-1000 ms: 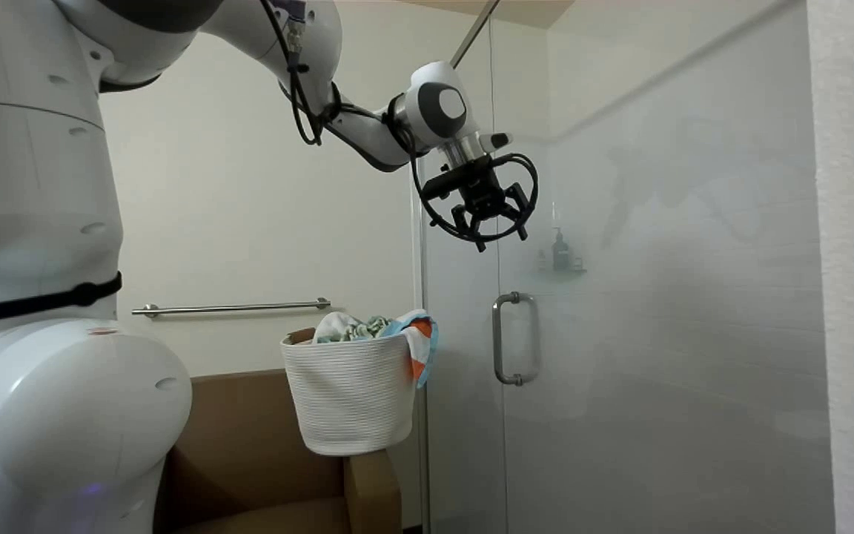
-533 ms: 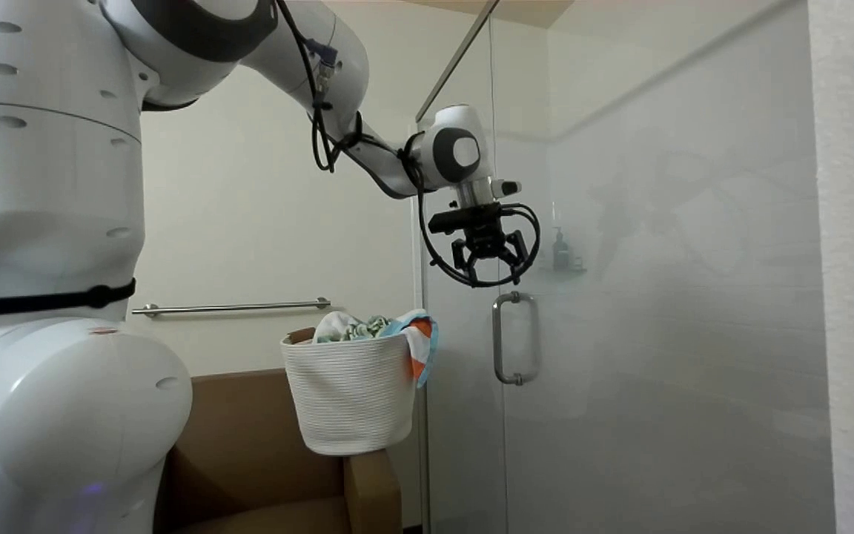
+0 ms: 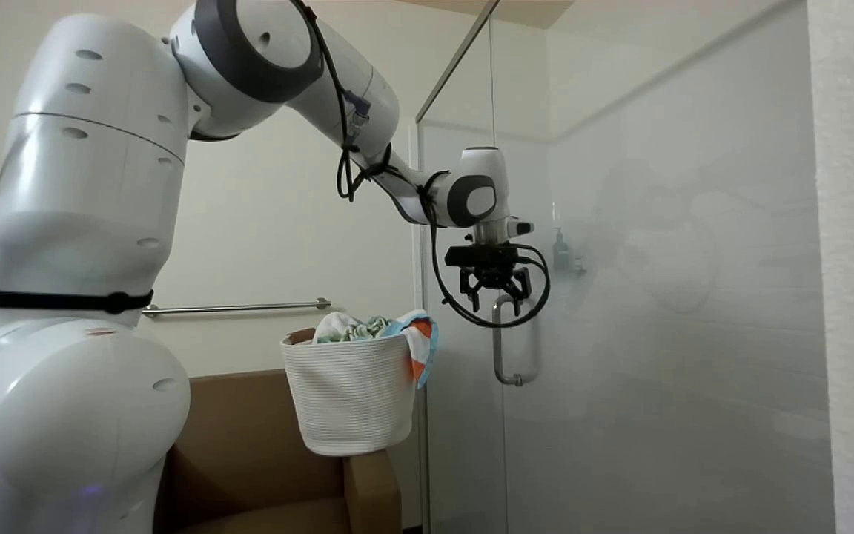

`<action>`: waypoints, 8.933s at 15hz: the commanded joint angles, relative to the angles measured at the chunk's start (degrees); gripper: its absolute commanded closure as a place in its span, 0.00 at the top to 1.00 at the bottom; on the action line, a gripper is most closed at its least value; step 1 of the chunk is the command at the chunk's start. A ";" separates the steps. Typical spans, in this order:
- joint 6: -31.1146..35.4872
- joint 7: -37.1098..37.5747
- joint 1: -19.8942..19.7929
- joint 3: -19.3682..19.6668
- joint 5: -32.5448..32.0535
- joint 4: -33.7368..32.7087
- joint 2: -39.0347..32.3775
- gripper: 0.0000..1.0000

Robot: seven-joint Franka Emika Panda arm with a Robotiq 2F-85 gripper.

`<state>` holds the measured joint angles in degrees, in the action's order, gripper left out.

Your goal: Open and close the glass door.

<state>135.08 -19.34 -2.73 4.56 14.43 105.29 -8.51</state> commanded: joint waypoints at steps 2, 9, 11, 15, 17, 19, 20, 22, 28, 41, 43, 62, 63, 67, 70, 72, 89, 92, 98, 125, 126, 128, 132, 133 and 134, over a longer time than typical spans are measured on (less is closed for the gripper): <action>6.95 -4.55 -2.15 -2.92 4.02 -2.92 -4.45 1.00; 9.99 -1.11 -2.81 -4.98 4.00 -3.05 -5.50 1.00; 9.99 -1.11 -2.88 -4.97 4.02 -3.13 -5.50 1.00; 14.58 -6.16 -4.51 -7.91 11.83 0.39 -5.12 1.00; 17.50 -9.95 -5.58 -10.20 18.19 2.32 -5.34 1.00; 21.25 -14.46 -6.39 -12.18 23.32 4.07 -5.79 1.00; 24.26 -17.08 -6.05 -12.31 25.84 4.76 -6.35 1.00; 28.80 -22.14 -6.84 -14.23 31.64 4.38 -8.14 1.00; 32.50 -42.95 -11.54 -22.70 48.50 -1.22 -14.05 1.00; 16.26 -82.18 -23.91 -33.01 78.24 -6.95 -20.15 1.00; 11.86 -83.81 -24.97 -33.04 80.22 -5.60 -19.82 1.00; -7.23 -86.03 -0.74 -4.46 92.83 5.72 -11.86 1.00; -7.17 -85.83 -0.37 -4.38 92.87 6.46 -11.43 1.00; -6.97 -85.77 1.29 -4.53 93.04 10.74 -8.55 1.00; -7.25 -85.60 2.38 -4.67 93.04 15.59 -5.29 1.00; -7.20 -85.78 2.89 -4.74 92.97 18.87 -2.63 1.00; -17.70 -83.05 2.53 -4.26 88.29 42.84 15.91 1.00; -19.67 -82.64 1.95 -4.19 87.56 45.45 17.79 1.00; -18.78 -81.54 1.72 -4.98 86.73 48.41 20.96 1.00; -16.85 -76.65 -6.11 0.25 72.67 52.66 28.70 1.00; -15.56 -75.83 -6.58 0.20 71.31 53.05 29.73 1.00; -11.61 -73.89 -7.35 -0.58 68.78 54.32 32.80 1.00; -2.26 -67.89 -7.47 -2.71 63.54 53.52 35.48 1.00; 0.50 -65.12 -7.25 -3.75 61.93 53.82 36.91 1.00; 3.23 -62.56 -7.05 -4.66 60.42 53.71 37.78 1.00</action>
<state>131.88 -89.22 -9.35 3.01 79.08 159.00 26.14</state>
